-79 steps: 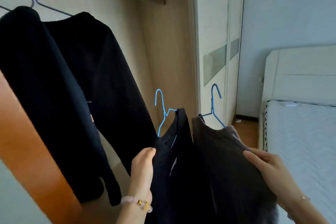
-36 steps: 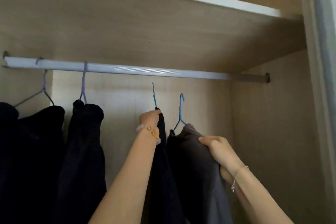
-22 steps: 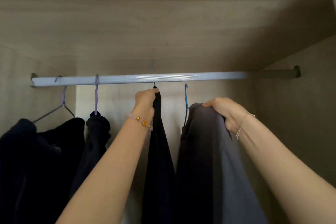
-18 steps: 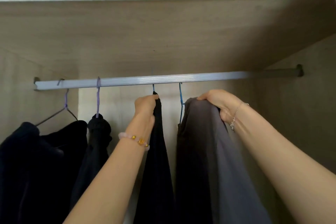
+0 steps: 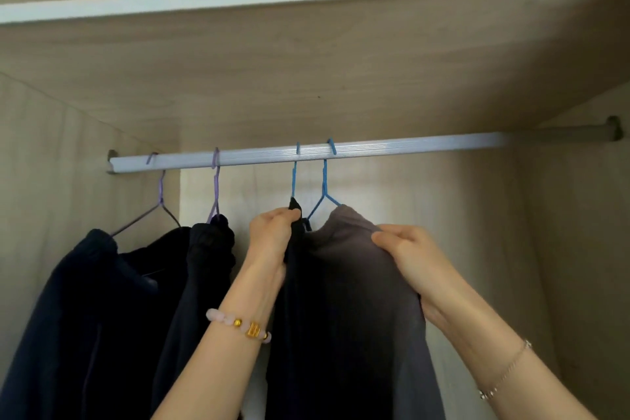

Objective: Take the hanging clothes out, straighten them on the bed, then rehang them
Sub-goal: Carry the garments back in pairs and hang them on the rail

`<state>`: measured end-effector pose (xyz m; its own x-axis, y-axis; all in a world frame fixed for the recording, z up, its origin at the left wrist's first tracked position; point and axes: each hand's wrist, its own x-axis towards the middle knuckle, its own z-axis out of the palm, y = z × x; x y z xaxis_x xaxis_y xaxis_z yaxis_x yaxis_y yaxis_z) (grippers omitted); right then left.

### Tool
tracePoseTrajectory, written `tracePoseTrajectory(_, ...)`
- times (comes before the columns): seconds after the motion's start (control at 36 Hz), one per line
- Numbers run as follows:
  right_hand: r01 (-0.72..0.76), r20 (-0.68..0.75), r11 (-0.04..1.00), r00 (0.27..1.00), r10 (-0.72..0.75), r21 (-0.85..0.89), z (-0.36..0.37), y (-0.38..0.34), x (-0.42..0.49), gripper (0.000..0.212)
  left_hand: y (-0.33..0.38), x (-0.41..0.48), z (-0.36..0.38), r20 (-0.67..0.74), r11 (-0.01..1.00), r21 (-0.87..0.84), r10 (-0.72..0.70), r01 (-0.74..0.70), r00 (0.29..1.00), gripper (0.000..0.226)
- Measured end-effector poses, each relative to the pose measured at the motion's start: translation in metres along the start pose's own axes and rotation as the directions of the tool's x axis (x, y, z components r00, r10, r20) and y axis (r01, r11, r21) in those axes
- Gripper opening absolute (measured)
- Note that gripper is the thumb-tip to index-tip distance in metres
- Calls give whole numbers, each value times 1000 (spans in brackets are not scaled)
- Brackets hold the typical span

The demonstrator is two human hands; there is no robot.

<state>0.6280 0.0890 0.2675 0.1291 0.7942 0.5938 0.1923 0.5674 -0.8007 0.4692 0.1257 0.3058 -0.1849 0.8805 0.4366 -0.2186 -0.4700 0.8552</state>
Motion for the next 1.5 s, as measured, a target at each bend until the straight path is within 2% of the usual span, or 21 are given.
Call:
tracePoseTrajectory(0.08, 47, -4, 993, 999, -48, -108, 2, 7, 1, 26, 1, -2, -5, 34, 998, 55, 13, -15, 999, 26)
tracePoseTrajectory(0.14, 78, -9, 962, 996, -83, -262, 3, 11, 4, 26, 0, -3, -8, 63, 995, 97, 17, -23, 998, 24)
tracePoseTrajectory(0.22, 101, -16, 877, 992, -123, -471, 2, 11, 4, 25, -3, -1, -14, 84, 987, 161, 7, -21, 996, 7)
tracePoseTrajectory(0.33, 62, 41, 845, 998, -47, -532, -5, -7, 8, 26, 0, 3, -21, 105, 958, 287, -12, -18, 994, 42)
tracePoseTrajectory(0.39, 49, 40, 808, 999, -32, -588, -6, -19, 17, 43, 5, 4, -23, 145, 939, 344, -23, -29, 989, 50)
tracePoseTrajectory(0.47, 70, 27, 664, 997, -74, -745, 0, -27, 33, 50, 10, 8, -20, 194, 909, 412, -18, -64, 981, 55)
tracePoseTrajectory(0.58, 111, 67, 432, 991, -115, -895, 11, -25, 47, 33, 11, 12, -14, 203, 902, 425, -11, -78, 979, 55)
tracePoseTrajectory(0.69, 82, 39, 316, 989, -142, -945, -6, -13, 52, 31, 9, 14, -13, 208, 921, 384, -16, -67, 978, 51)
tracePoseTrajectory(0.81, -28, -79, 320, 986, -148, -947, -43, -4, 45, 38, 9, 10, -15, 228, 932, 351, 7, -89, 974, 25)
tracePoseTrajectory(0.86, -91, -144, 334, 980, -139, -938, -63, -5, 39, 40, 9, 9, -16, 234, 942, 324, 12, -90, 972, 21)
tracePoseTrajectory(1.03, -276, -327, 353, 940, -93, -894, -121, -9, 25, 40, 4, 7, -13, 289, 972, 222, 8, -76, 957, 35)
tracePoseTrajectory(1.25, -433, -495, 380, 866, -77, -817, -152, -15, 19, 36, -7, 8, 3, 279, 979, 182, 37, -91, 960, 30)
tracePoseTrajectory(1.36, -503, -569, 394, 820, -64, -769, -159, -15, 19, 34, -10, 6, 12, 316, 974, 207, 22, -91, 949, 28)
tracePoseTrajectory(1.5, -527, -589, 369, 805, -73, -765, -159, -14, 20, 33, -11, 3, 33, 395, 953, 268, 22, -138, 919, 29)
